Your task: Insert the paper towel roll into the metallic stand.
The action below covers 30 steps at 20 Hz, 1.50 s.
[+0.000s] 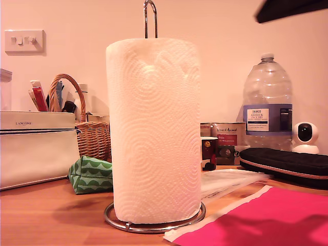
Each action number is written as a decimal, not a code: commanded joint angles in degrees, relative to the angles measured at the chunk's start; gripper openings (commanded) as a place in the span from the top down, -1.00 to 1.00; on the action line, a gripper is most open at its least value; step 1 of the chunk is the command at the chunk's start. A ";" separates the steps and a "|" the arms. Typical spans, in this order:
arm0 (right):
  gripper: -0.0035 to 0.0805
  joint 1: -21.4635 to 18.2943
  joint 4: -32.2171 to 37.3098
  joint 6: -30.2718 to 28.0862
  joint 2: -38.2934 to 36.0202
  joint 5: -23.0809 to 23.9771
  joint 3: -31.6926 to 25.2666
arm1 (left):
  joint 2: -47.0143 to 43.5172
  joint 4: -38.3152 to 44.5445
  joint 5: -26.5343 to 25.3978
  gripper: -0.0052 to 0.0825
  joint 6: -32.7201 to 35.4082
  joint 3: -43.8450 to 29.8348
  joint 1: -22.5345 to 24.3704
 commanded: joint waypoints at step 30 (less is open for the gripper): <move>0.94 -10.86 -7.89 -0.13 -20.81 -10.71 -10.67 | -44.72 26.16 0.09 0.93 -16.39 -64.74 5.44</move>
